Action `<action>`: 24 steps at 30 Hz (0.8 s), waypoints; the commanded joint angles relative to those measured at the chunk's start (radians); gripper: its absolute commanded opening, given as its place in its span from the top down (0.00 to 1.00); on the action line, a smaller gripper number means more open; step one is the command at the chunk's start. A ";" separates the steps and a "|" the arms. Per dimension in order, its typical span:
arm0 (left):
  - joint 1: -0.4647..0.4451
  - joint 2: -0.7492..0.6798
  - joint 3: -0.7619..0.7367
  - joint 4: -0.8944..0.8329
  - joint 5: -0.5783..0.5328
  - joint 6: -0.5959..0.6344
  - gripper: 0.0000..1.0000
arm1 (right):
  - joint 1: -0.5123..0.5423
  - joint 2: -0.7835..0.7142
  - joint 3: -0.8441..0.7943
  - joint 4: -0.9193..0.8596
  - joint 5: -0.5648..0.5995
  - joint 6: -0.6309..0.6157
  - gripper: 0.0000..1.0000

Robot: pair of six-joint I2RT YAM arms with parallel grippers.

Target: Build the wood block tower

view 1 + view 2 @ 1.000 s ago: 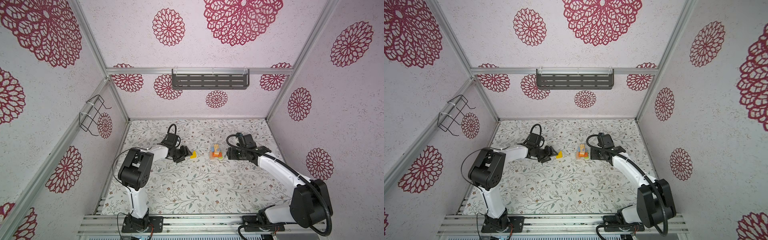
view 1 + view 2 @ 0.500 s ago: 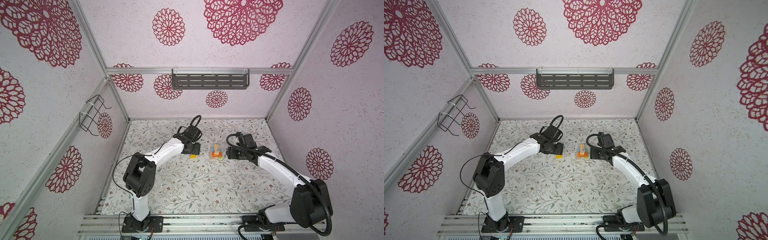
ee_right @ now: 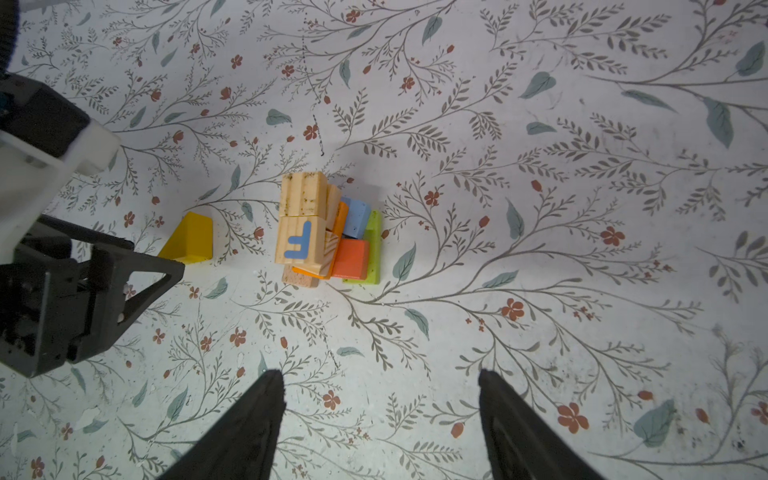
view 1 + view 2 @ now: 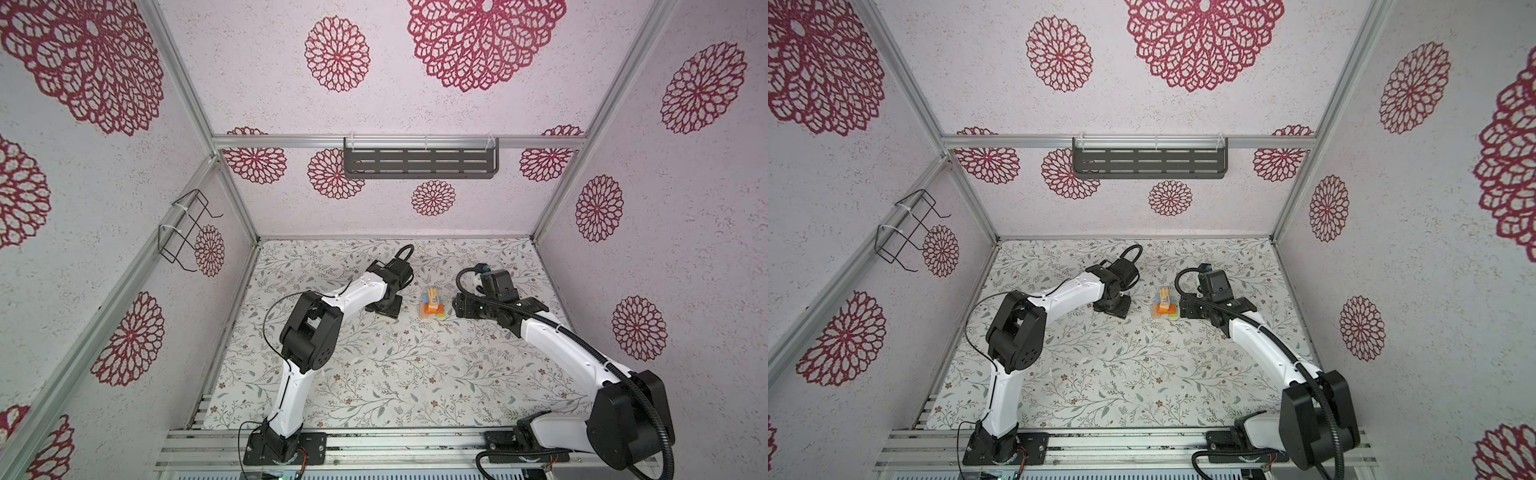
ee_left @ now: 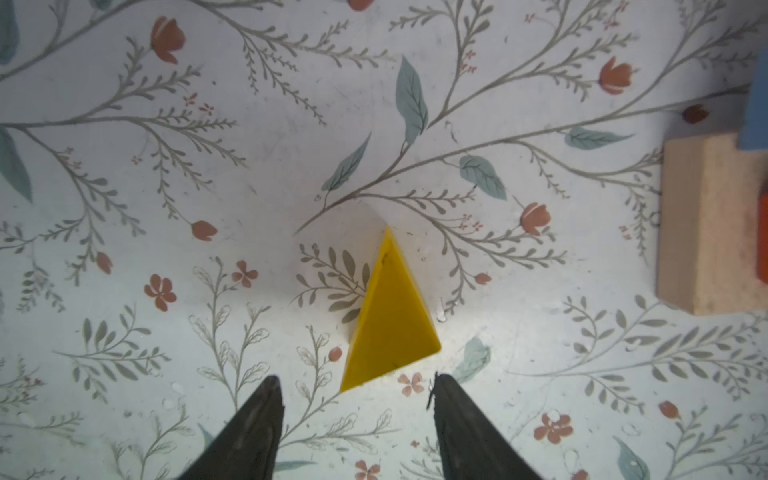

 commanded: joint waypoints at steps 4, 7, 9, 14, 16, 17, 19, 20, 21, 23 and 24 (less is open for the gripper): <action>0.003 0.027 0.043 0.004 0.000 0.021 0.41 | -0.007 -0.001 -0.002 0.033 -0.009 0.005 0.23; 0.003 0.045 0.062 0.002 0.001 0.015 0.44 | -0.009 -0.002 -0.003 0.031 -0.007 0.005 0.23; 0.003 0.058 0.076 -0.006 0.017 0.009 0.47 | -0.008 -0.002 -0.005 0.030 -0.007 0.003 0.23; 0.003 0.066 0.072 0.006 0.045 0.004 0.50 | -0.009 0.000 -0.005 0.029 -0.007 0.001 0.23; 0.004 0.072 0.072 0.008 0.051 0.004 0.50 | -0.008 0.001 -0.005 0.028 -0.007 0.000 0.23; 0.003 0.074 0.073 0.009 0.051 0.002 0.52 | -0.009 0.004 -0.006 0.029 -0.007 0.001 0.23; 0.007 0.078 0.074 0.011 0.055 0.000 0.59 | -0.010 0.008 -0.005 0.029 -0.007 0.000 0.23; 0.009 0.080 0.074 0.014 0.059 -0.001 0.62 | -0.010 0.009 -0.004 0.030 -0.007 0.000 0.23; 0.010 0.081 0.076 0.015 0.063 -0.004 0.65 | -0.010 0.008 -0.003 0.029 -0.007 0.001 0.23; 0.013 0.078 0.075 0.018 0.070 -0.005 0.72 | -0.010 0.008 -0.002 0.027 -0.005 -0.002 0.23; 0.013 0.076 0.074 0.020 0.074 -0.008 0.74 | -0.010 0.007 -0.002 0.026 -0.005 -0.002 0.23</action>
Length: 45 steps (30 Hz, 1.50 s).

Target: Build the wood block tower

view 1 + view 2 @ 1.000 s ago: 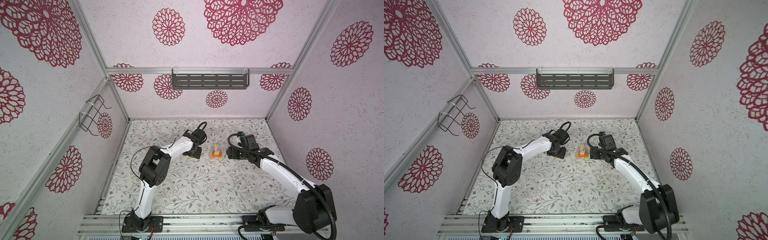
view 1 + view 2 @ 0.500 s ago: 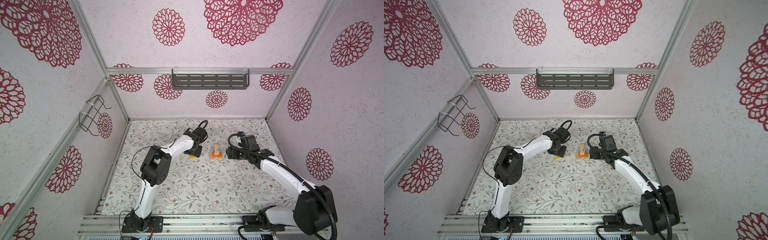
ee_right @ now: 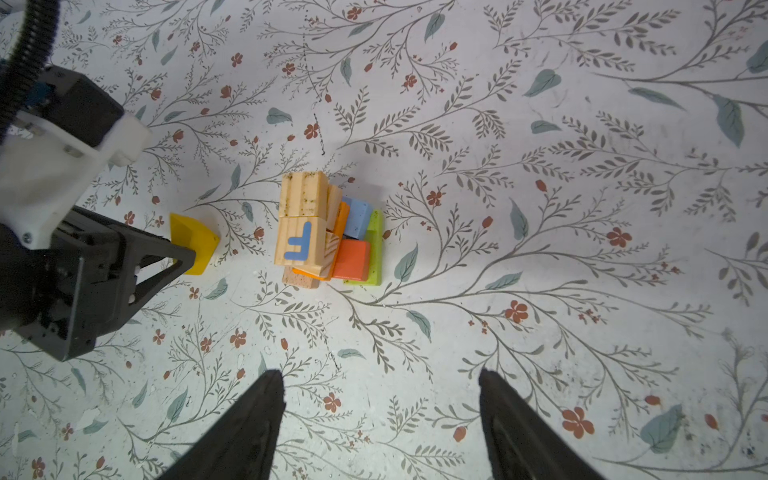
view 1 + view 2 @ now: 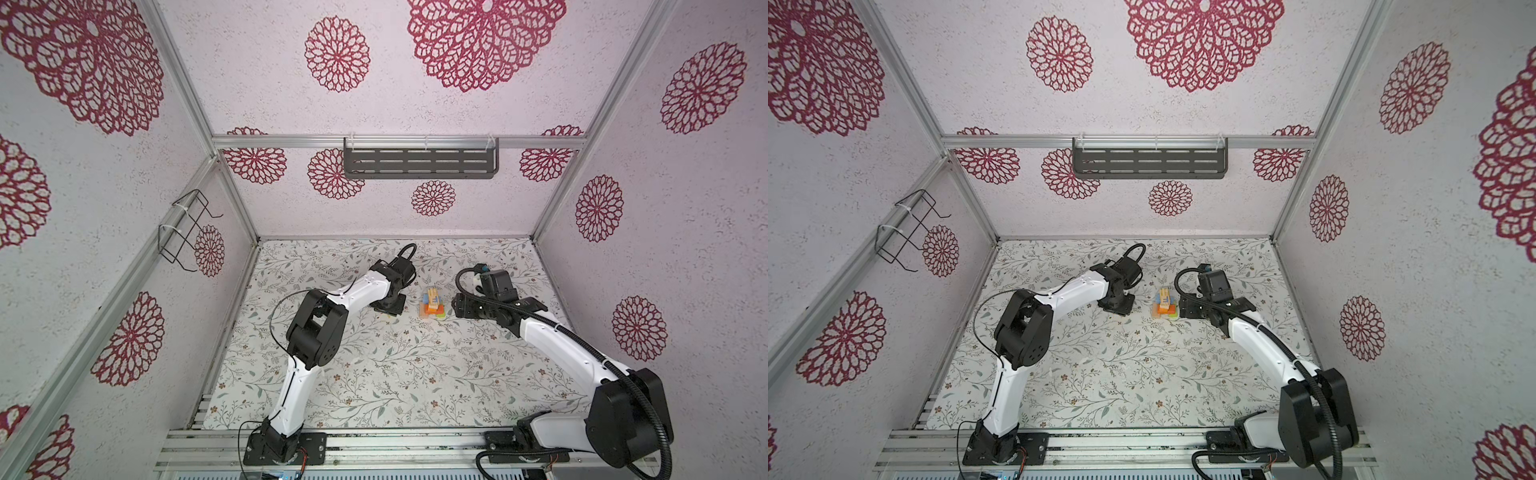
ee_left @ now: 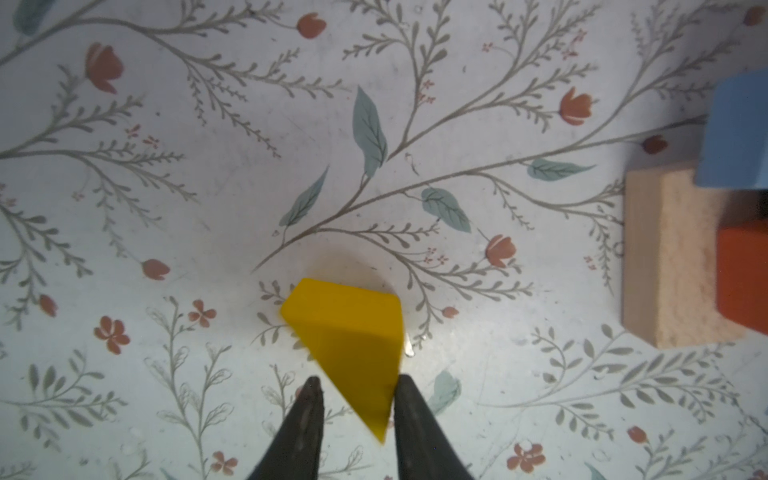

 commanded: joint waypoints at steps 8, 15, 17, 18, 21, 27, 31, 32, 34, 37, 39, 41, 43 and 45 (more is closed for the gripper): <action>0.034 -0.035 -0.052 0.065 0.073 -0.025 0.75 | -0.009 -0.008 -0.001 0.015 0.000 -0.001 0.23; 0.049 -0.041 -0.025 0.059 0.045 -0.073 0.38 | -0.009 0.005 0.003 0.019 -0.011 -0.001 0.23; 0.055 -0.035 -0.019 0.068 0.052 -0.095 0.37 | -0.009 0.003 -0.001 0.021 -0.013 -0.001 0.23; 0.058 -0.029 -0.017 0.077 0.061 -0.106 0.37 | -0.009 0.001 -0.004 0.022 -0.013 -0.001 0.23; 0.062 -0.006 0.004 0.085 0.083 -0.125 0.38 | -0.009 -0.001 -0.007 0.022 -0.011 -0.002 0.23; 0.064 0.031 0.040 0.108 0.111 -0.153 0.40 | -0.009 0.000 -0.013 0.029 -0.013 -0.002 0.23; 0.063 0.061 0.073 0.101 0.123 -0.159 0.42 | -0.009 -0.001 -0.016 0.030 -0.012 -0.001 0.23; 0.064 0.068 0.079 0.099 0.127 -0.160 0.43 | -0.009 -0.004 -0.018 0.030 -0.010 -0.002 0.23; 0.063 0.079 0.086 0.096 0.132 -0.162 0.45 | -0.009 -0.007 -0.019 0.030 -0.008 -0.004 0.23; 0.064 0.091 0.095 0.095 0.141 -0.165 0.46 | -0.009 -0.006 -0.019 0.032 -0.007 -0.004 0.23; 0.062 0.094 0.099 0.096 0.143 -0.169 0.46 | -0.010 -0.005 -0.021 0.033 -0.008 -0.004 0.23; 0.063 0.095 0.100 0.093 0.142 -0.168 0.48 | -0.010 -0.004 -0.021 0.034 -0.008 -0.003 0.23; 0.064 0.093 0.099 0.090 0.136 -0.168 0.51 | -0.010 -0.004 -0.022 0.036 -0.009 -0.004 0.23; 0.063 0.088 0.098 0.090 0.133 -0.168 0.56 | -0.010 -0.003 -0.022 0.035 -0.009 -0.003 0.23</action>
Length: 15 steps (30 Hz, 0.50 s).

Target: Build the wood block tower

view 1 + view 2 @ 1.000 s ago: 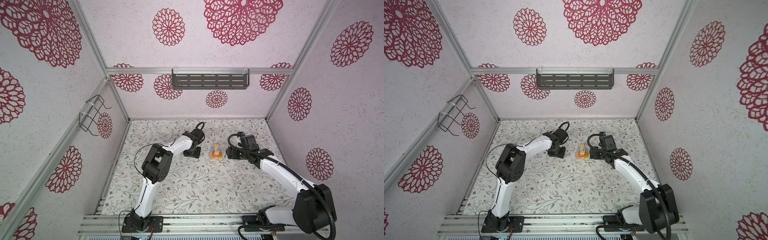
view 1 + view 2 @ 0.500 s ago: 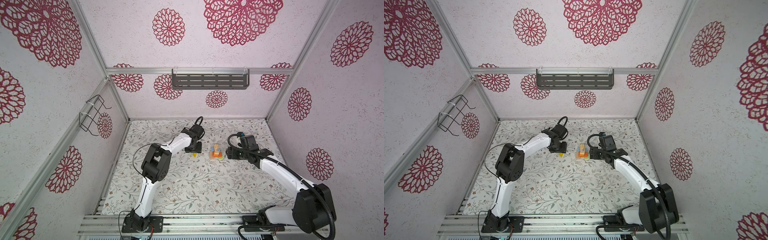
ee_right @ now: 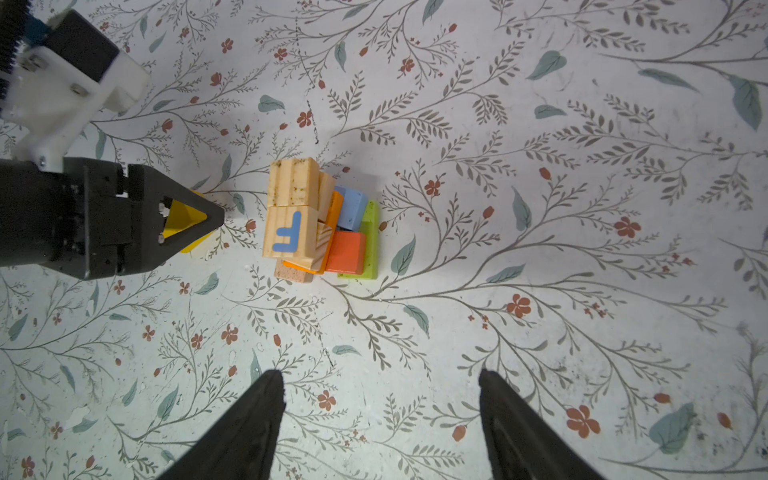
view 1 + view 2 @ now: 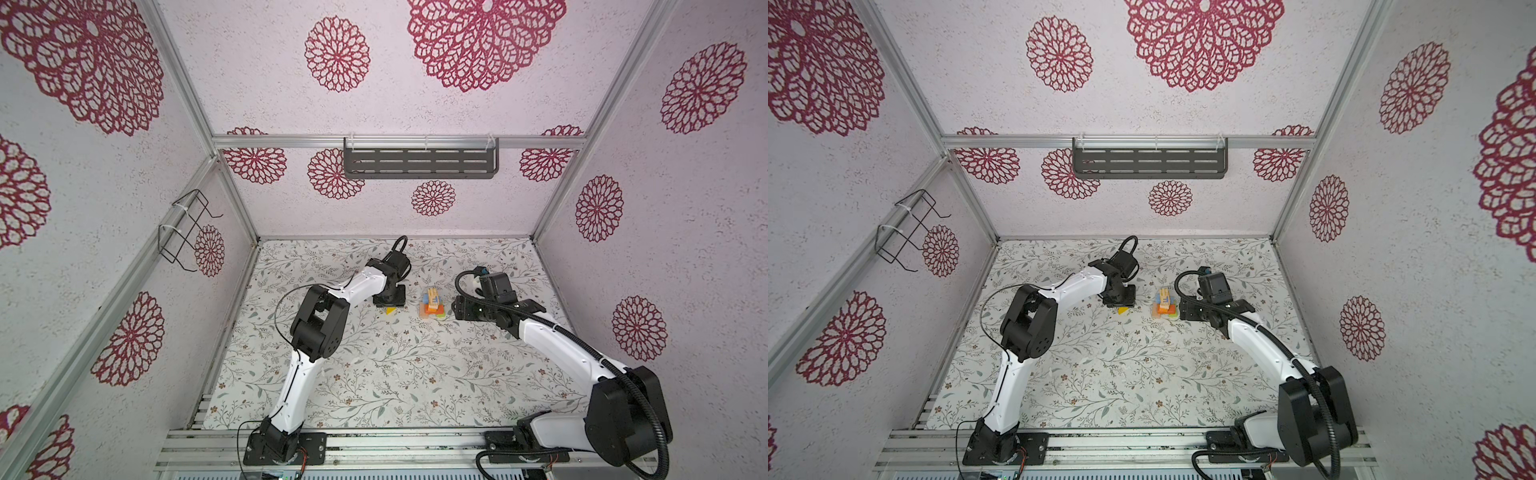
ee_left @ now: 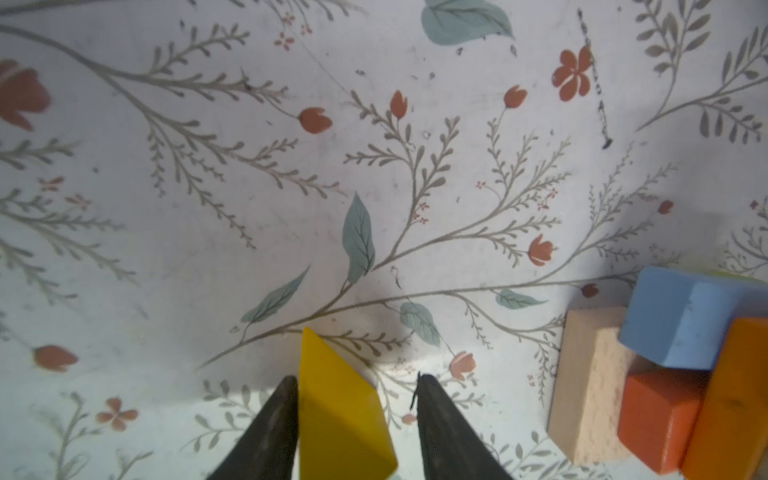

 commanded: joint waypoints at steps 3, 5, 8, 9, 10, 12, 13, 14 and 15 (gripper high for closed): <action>0.006 0.003 0.023 -0.001 -0.004 -0.001 0.61 | -0.006 -0.009 0.007 0.015 -0.003 -0.003 0.23; 0.006 0.004 0.022 -0.002 0.000 -0.001 0.64 | -0.006 -0.009 0.005 0.014 -0.004 -0.003 0.23; 0.006 0.001 0.018 -0.002 0.002 0.001 0.68 | -0.006 -0.009 0.005 0.013 -0.002 -0.003 0.23; 0.006 0.001 0.015 -0.004 0.004 0.001 0.68 | -0.006 -0.009 0.005 0.014 -0.001 -0.003 0.23; 0.006 -0.001 0.013 -0.005 0.003 0.001 0.68 | -0.006 -0.009 0.006 0.014 -0.004 -0.003 0.23; 0.006 -0.006 0.009 -0.005 0.005 0.000 0.69 | -0.006 -0.007 0.006 0.015 -0.005 -0.003 0.23; 0.006 -0.009 0.007 -0.005 0.006 0.002 0.71 | -0.006 -0.006 0.006 0.015 -0.005 -0.002 0.23; 0.005 -0.012 0.004 -0.005 0.005 0.003 0.72 | -0.007 -0.007 0.006 0.015 -0.005 -0.003 0.23; 0.007 -0.018 0.001 -0.006 0.005 0.004 0.72 | -0.007 -0.007 0.006 0.015 -0.005 -0.003 0.23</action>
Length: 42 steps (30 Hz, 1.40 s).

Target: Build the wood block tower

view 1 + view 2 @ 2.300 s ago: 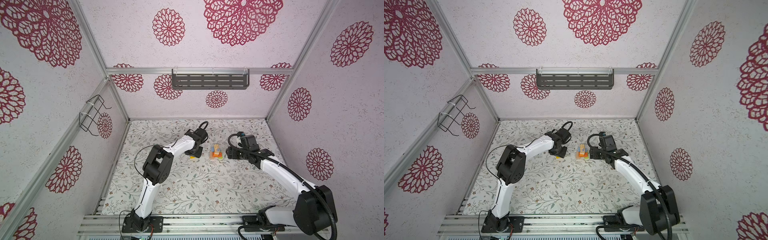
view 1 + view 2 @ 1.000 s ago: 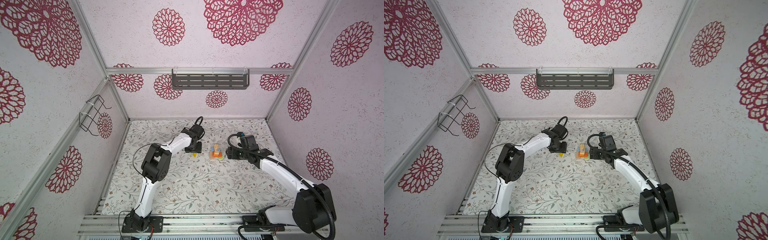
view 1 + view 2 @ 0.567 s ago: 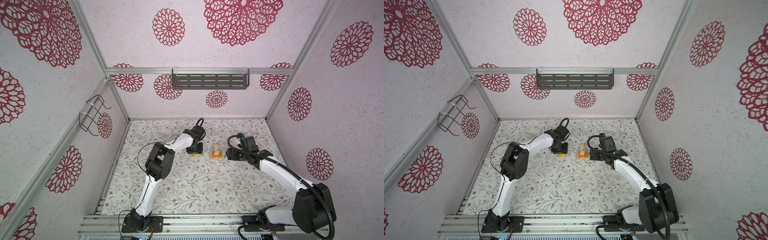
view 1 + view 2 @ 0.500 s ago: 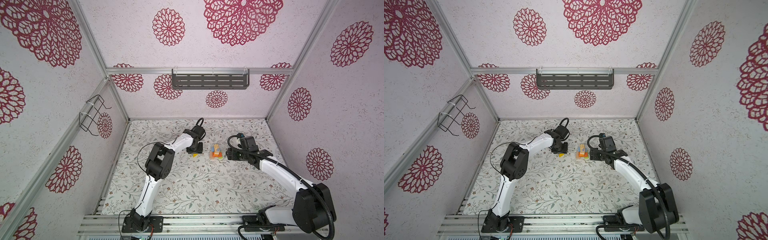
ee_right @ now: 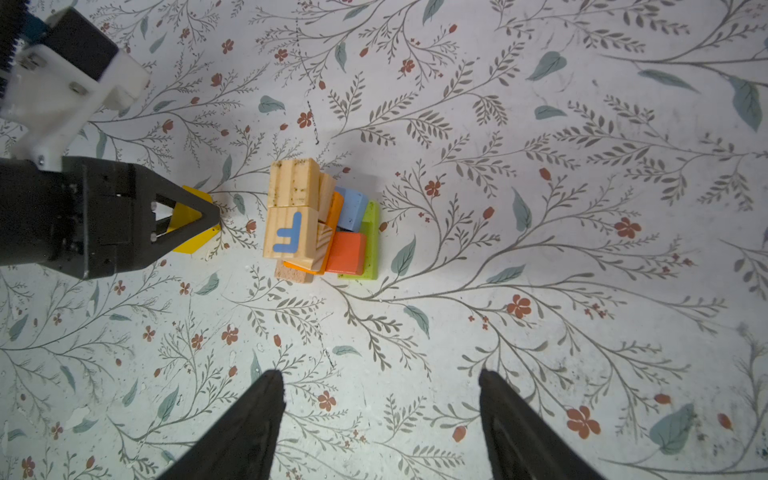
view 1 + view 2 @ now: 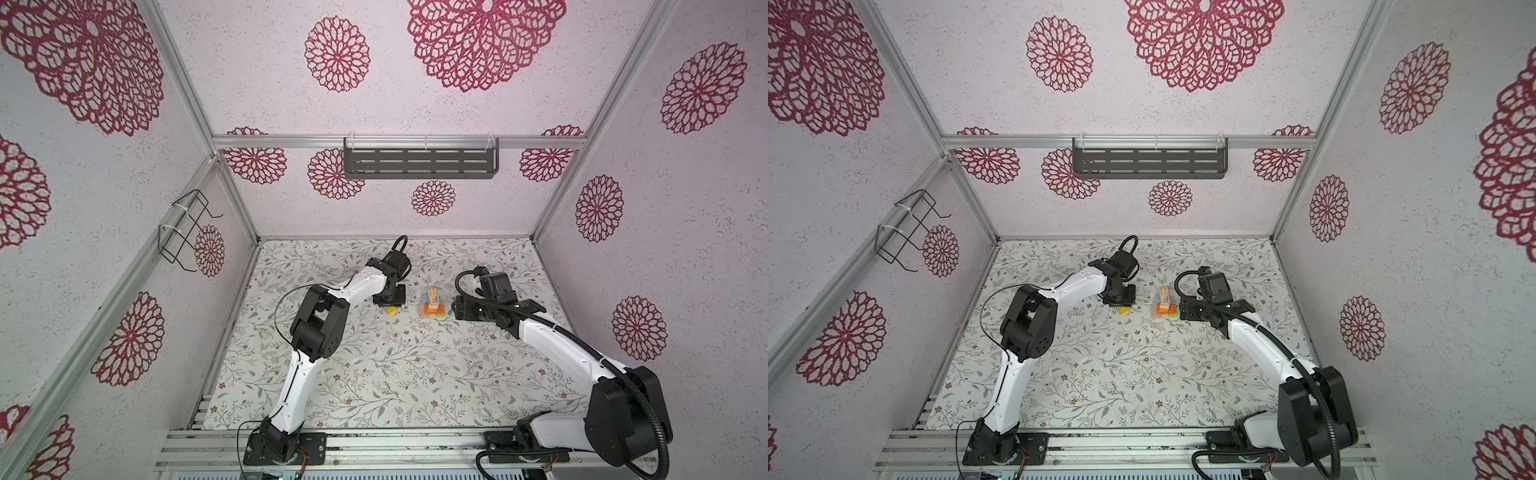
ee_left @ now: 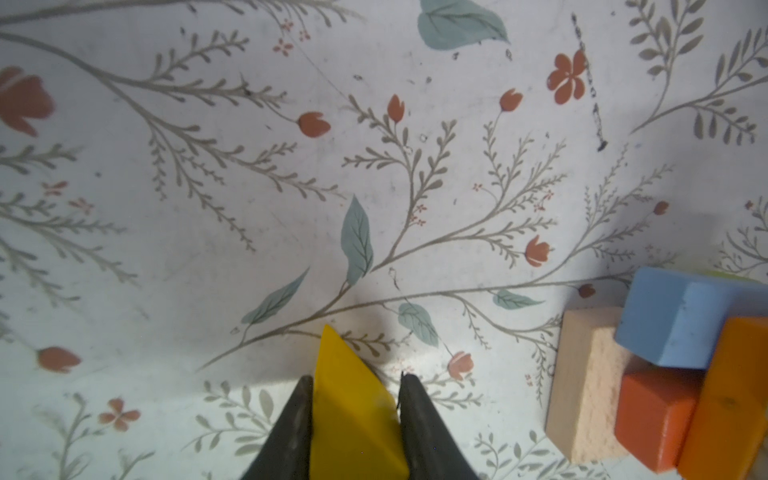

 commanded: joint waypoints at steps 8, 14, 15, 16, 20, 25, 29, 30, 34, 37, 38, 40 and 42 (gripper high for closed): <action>0.068 -0.123 -0.243 0.301 0.276 -0.099 0.73 | -0.008 -0.009 0.006 0.012 -0.004 -0.003 0.23; 0.119 -0.167 -0.406 0.539 0.477 -0.184 0.72 | -0.008 -0.003 0.010 0.011 -0.007 -0.001 0.23; 0.127 -0.165 -0.421 0.569 0.500 -0.193 0.72 | -0.008 -0.003 0.012 0.010 -0.010 -0.002 0.23; 0.131 -0.161 -0.437 0.596 0.521 -0.202 0.72 | -0.008 -0.003 0.013 0.009 -0.011 -0.001 0.23; 0.150 -0.140 -0.486 0.713 0.613 -0.242 0.70 | -0.009 -0.002 0.017 0.004 -0.010 -0.003 0.23; 0.155 -0.117 -0.508 0.745 0.655 -0.236 0.61 | -0.010 -0.005 0.023 -0.005 -0.009 -0.007 0.23; 0.160 -0.117 -0.538 0.746 0.665 -0.218 0.56 | -0.009 -0.006 0.028 -0.009 -0.008 -0.008 0.23; 0.163 -0.119 -0.546 0.746 0.667 -0.214 0.55 | -0.010 -0.006 0.028 -0.008 -0.008 -0.009 0.23; 0.173 -0.136 -0.567 0.716 0.656 -0.189 0.52 | -0.009 -0.005 0.030 -0.010 -0.010 -0.007 0.23; 0.180 -0.153 -0.575 0.671 0.631 -0.159 0.48 | -0.009 -0.006 0.031 -0.011 -0.010 -0.008 0.23; 0.185 -0.161 -0.580 0.658 0.619 -0.152 0.47 | -0.009 -0.007 0.031 -0.013 -0.008 -0.007 0.23; 0.191 -0.175 -0.588 0.630 0.588 -0.141 0.44 | -0.009 -0.009 0.030 -0.013 -0.007 -0.008 0.23; 0.196 -0.188 -0.585 0.579 0.531 -0.124 0.42 | -0.010 -0.009 0.030 -0.015 -0.008 -0.007 0.23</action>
